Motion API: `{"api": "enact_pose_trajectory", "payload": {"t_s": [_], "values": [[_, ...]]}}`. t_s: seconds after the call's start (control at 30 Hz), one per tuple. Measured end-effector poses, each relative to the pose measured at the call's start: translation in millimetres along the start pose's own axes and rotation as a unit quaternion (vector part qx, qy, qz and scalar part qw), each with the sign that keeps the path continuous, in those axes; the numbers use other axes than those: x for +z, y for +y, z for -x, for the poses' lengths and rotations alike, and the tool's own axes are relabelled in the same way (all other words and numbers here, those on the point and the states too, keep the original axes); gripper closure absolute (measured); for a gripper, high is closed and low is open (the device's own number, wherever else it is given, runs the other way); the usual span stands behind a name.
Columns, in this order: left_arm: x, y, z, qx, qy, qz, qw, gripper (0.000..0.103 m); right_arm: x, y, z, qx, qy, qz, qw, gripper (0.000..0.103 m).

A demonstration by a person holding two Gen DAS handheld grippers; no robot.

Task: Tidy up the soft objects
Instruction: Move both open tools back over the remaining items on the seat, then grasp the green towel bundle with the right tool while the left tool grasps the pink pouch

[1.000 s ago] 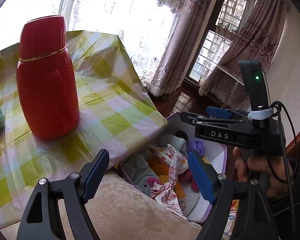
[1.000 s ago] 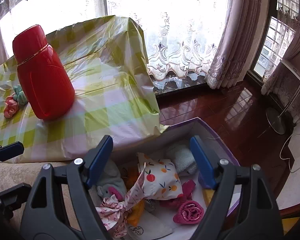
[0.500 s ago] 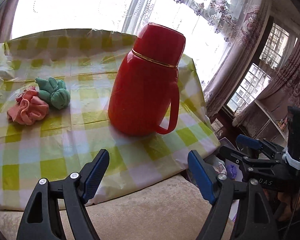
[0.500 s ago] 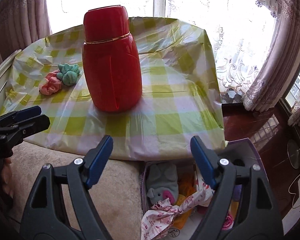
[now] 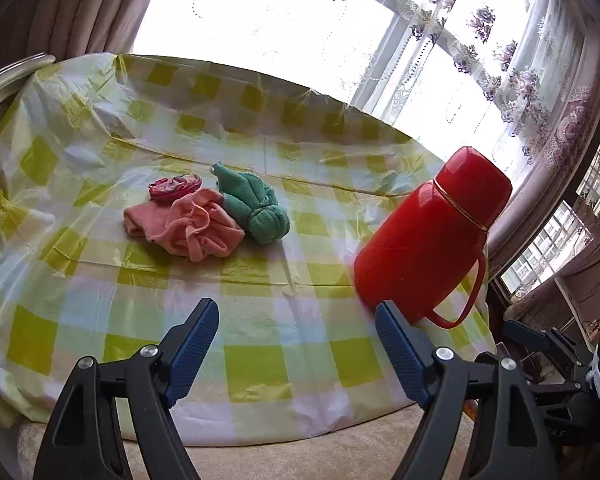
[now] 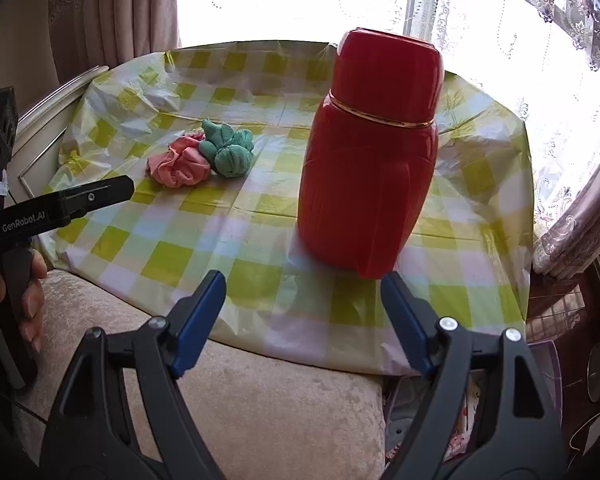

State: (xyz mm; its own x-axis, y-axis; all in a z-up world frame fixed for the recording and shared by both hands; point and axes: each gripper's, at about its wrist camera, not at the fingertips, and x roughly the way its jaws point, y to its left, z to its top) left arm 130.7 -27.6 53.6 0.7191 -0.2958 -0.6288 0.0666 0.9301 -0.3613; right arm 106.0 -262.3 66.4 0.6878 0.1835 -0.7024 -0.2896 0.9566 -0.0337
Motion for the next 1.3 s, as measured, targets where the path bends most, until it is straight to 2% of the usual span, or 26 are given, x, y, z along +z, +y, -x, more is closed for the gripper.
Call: {"api": "enact_pose_trajectory", "payload": {"t_s": [0.2,0.5,0.77,1.07,1.3], "values": [[17.2,39.0,1.3,0.034,-0.016,0.032,0.9988,0.022,22.8,39.2,-21.0,0.027,-0.006,0.034,0.999,0.021],[38.9,78.3,-18.7,0.064,-0.013,0.070,0.9954,0.022,63.8,75.5,-65.5,0.049,-0.014,0.051,0.997,0.021],[58.1,97.4,-42.7,0.078,-0.011,0.090,0.9929,0.022,96.3,82.7,-112.5,0.046,-0.009,0.035,0.998,0.021],[72.6,105.5,-84.1,0.073,0.024,0.091,0.9929,0.022,118.4,85.7,-170.2,0.046,0.015,0.022,0.999,0.021],[85.9,123.5,-111.4,0.092,0.036,0.117,0.9882,0.022,133.9,93.2,-208.0,0.050,0.027,0.011,0.998,0.021]]}}
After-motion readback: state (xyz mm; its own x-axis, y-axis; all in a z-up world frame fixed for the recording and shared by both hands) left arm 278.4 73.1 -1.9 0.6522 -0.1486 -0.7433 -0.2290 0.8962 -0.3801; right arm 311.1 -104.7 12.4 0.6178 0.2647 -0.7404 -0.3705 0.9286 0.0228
